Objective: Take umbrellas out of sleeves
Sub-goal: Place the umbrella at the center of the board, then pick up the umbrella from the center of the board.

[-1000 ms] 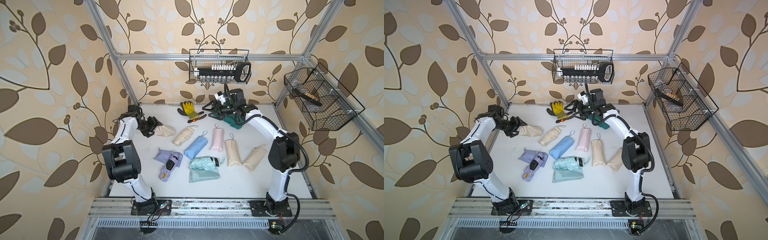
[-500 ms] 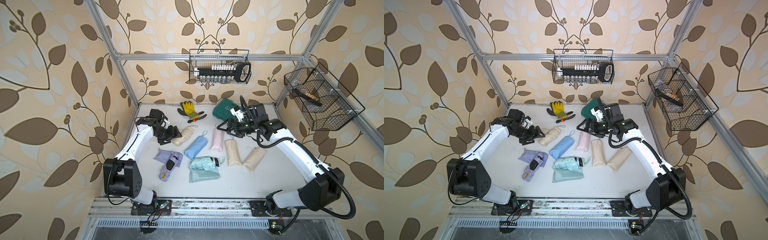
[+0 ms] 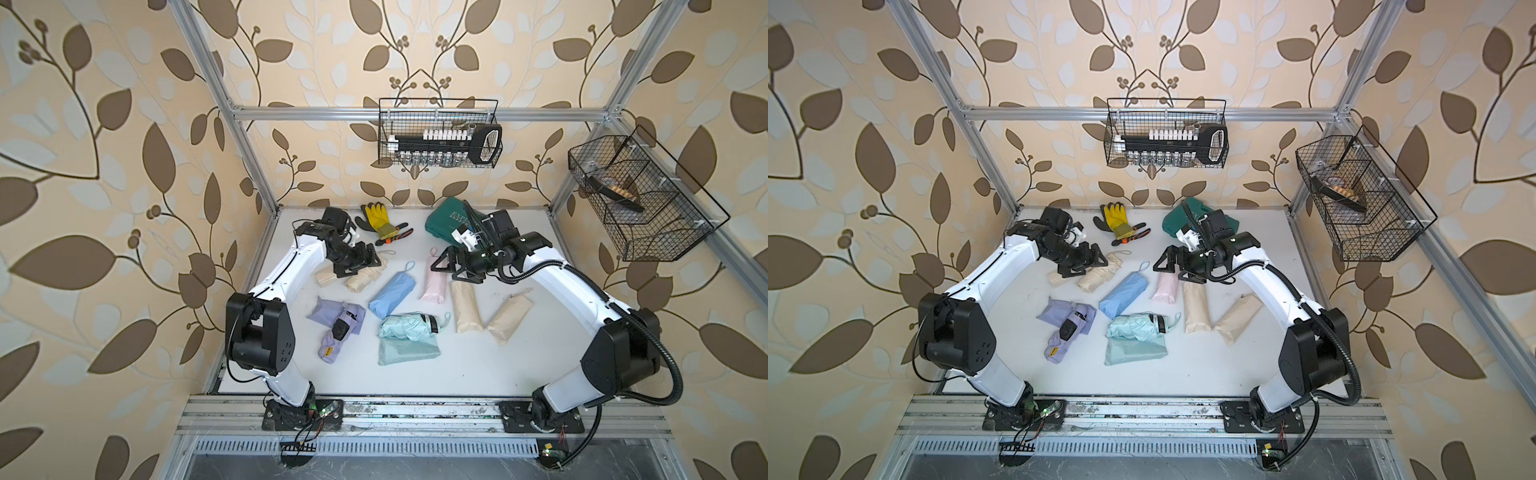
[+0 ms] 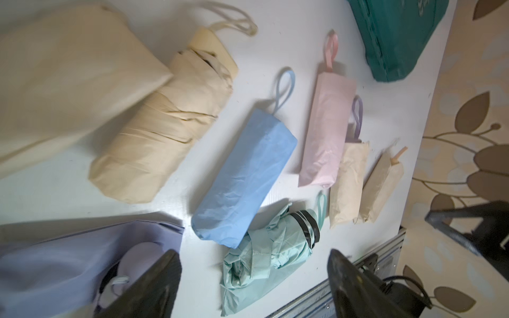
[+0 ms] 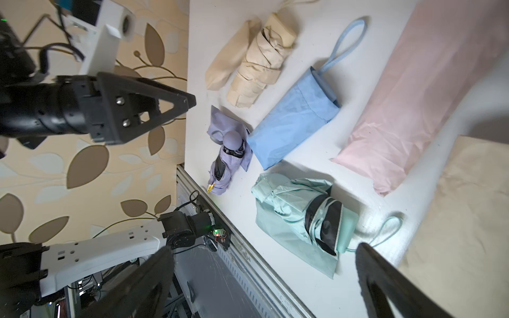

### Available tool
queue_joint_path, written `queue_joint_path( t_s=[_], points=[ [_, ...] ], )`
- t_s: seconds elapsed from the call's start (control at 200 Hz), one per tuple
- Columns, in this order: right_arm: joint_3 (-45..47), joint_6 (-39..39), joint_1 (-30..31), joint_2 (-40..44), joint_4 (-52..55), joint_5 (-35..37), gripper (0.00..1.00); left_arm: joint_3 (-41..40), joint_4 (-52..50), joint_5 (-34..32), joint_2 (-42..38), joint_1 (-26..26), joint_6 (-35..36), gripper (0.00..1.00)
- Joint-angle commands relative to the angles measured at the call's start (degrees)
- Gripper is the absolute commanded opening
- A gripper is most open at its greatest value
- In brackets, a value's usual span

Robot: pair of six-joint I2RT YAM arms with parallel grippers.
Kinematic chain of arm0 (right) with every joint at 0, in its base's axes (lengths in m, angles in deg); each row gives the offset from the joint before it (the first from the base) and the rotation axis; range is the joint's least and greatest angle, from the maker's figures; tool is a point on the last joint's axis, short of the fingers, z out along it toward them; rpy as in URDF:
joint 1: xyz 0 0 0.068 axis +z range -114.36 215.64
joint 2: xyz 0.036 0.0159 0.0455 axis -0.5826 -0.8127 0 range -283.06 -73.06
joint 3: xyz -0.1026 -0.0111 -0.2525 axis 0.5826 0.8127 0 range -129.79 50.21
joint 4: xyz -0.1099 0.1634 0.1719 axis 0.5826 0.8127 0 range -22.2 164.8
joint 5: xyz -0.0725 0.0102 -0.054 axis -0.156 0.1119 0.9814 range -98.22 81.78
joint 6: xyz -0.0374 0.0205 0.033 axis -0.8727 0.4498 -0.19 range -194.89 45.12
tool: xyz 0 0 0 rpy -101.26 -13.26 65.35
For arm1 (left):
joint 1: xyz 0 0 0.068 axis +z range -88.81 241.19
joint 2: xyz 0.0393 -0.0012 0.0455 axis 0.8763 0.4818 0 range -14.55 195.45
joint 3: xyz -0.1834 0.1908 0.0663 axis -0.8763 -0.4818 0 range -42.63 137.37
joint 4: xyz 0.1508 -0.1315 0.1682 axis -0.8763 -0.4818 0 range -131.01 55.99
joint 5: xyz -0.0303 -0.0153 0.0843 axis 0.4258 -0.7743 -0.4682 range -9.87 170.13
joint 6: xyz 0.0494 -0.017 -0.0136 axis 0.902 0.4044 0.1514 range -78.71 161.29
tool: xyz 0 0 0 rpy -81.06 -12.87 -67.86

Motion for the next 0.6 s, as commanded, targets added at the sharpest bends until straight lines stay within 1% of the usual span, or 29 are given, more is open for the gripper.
queue_joint_path(
  t_s=[0.0, 0.165, 0.26, 0.415, 0.51, 0.595],
  points=[
    [-1.45, -0.72, -0.18, -0.86, 2.02, -0.2, 0.99, -2.02, -3.15, -1.32, 0.25, -2.68, 3.61, 0.84],
    [-0.04, 5.69, 0.36, 1.12, -1.8, 0.72, 0.99, -1.8, -4.55, -5.66, 2.41, -6.58, 8.85, 0.85],
    [1.62, 8.45, 1.74, 3.54, -3.6, 1.8, 0.99, -2.09, -4.44, -7.87, 3.38, -7.38, 10.53, 0.87],
    [4.62, 9.67, 2.44, 6.12, -3.51, 3.0, 0.99, -1.43, -3.95, -8.42, 5.4, -8.11, 12.21, 0.88],
    [6.39, 10.47, 2.44, 6.39, -5.04, 2.76, 0.99, -1.69, -2.46, -8.13, 7.15, -8.99, 11.93, 0.88],
    [6.0, 10.01, 2.39, 5.2, -5.29, 2.44, 0.99, -0.96, -1.45, -10.25, 9.0, -10.79, 12.41, 0.88]
  ],
)
